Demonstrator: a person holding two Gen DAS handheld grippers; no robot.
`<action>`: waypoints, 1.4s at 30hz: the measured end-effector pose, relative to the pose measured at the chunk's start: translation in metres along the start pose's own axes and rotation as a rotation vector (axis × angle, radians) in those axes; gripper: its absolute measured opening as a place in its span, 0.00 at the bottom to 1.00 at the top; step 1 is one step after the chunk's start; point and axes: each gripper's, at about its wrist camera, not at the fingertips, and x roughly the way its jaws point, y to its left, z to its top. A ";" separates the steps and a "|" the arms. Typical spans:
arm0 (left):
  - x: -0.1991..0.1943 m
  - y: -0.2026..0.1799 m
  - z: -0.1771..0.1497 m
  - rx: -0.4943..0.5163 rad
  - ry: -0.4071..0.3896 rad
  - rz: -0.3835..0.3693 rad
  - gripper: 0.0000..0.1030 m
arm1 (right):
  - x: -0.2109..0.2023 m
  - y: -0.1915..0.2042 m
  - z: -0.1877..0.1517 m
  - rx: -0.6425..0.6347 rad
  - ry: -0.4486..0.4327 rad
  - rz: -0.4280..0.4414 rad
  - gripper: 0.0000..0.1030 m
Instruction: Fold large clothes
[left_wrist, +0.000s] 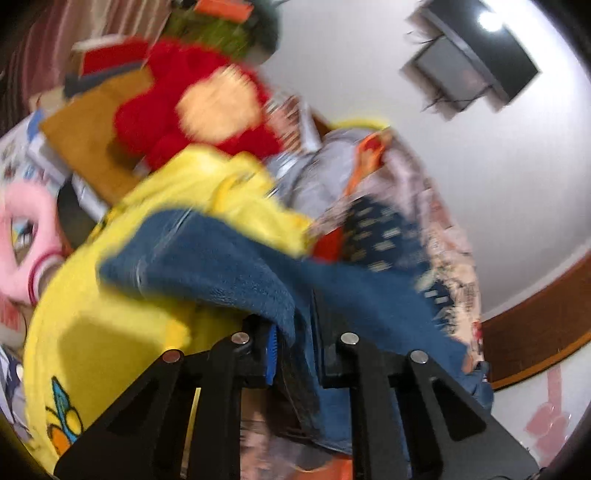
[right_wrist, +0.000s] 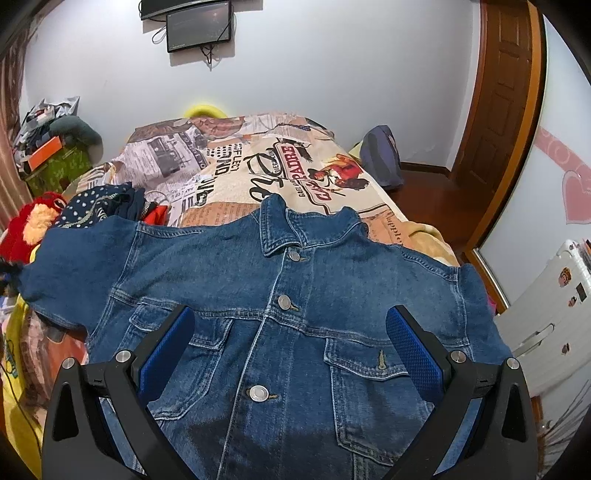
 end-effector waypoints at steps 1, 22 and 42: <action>-0.005 -0.012 0.004 0.024 -0.020 -0.001 0.14 | -0.002 -0.001 -0.001 0.002 -0.002 0.002 1.00; -0.055 -0.337 -0.069 0.605 -0.134 -0.341 0.12 | -0.017 -0.058 0.000 0.020 -0.076 0.016 1.00; 0.058 -0.399 -0.330 1.096 0.473 -0.284 0.12 | -0.005 -0.127 -0.038 0.106 0.036 -0.030 1.00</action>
